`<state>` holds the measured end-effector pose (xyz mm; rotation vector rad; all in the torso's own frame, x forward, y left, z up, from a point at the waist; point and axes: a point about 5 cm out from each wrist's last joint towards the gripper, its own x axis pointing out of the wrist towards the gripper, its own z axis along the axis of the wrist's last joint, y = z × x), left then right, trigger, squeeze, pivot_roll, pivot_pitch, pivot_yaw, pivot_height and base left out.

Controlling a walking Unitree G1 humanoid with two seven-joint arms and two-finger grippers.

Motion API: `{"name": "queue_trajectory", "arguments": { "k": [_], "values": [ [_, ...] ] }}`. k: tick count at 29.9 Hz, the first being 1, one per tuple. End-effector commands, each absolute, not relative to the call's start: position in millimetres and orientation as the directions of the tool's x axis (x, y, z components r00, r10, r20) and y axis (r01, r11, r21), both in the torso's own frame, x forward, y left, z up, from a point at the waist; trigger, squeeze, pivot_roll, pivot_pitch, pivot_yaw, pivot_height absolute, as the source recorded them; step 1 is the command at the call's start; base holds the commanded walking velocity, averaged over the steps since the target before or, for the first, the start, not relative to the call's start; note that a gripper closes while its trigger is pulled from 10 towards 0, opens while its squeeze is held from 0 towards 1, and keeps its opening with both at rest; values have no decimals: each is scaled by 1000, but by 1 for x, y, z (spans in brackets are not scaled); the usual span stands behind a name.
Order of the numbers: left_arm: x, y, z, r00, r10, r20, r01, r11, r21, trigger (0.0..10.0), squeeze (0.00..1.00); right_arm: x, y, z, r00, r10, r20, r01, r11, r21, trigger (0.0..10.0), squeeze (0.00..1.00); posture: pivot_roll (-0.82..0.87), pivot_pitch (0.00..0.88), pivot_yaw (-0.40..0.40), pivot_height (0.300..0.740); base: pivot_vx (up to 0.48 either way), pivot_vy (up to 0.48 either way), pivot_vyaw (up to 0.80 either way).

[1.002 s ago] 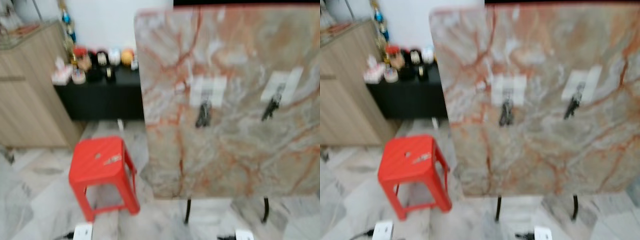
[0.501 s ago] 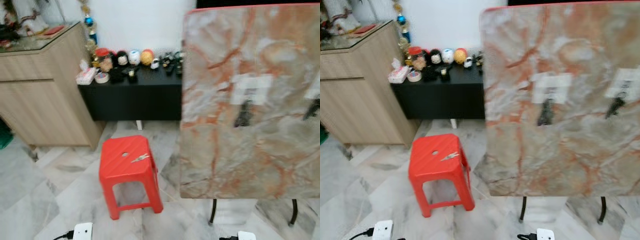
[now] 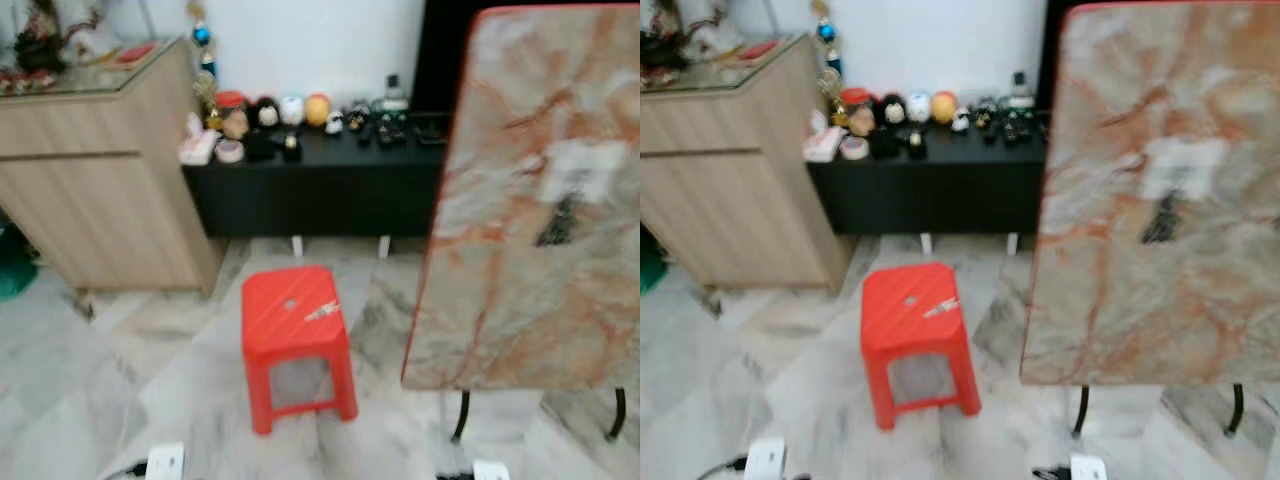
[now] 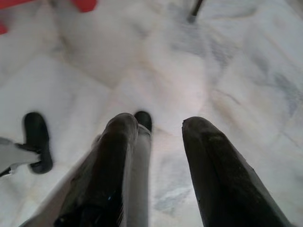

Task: Hang keys on a hook

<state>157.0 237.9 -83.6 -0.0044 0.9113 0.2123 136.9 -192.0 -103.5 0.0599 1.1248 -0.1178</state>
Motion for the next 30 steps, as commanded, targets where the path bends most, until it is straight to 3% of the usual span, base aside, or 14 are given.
{"name": "queue_trajectory", "arguments": {
  "k": [1,30],
  "values": [
    [153,240,-85,576,187,-796,-191,977,91,10000,0,140,-191,-102,437,-59,-898,115,993,-9,10000,0,31,0,14,740,0,401,0],
    [151,238,-86,574,180,-799,-181,979,91,10000,0,137,-192,-103,435,-62,-898,122,992,-10,10000,0,28,0,7,740,0,377,0]
  ]
}}
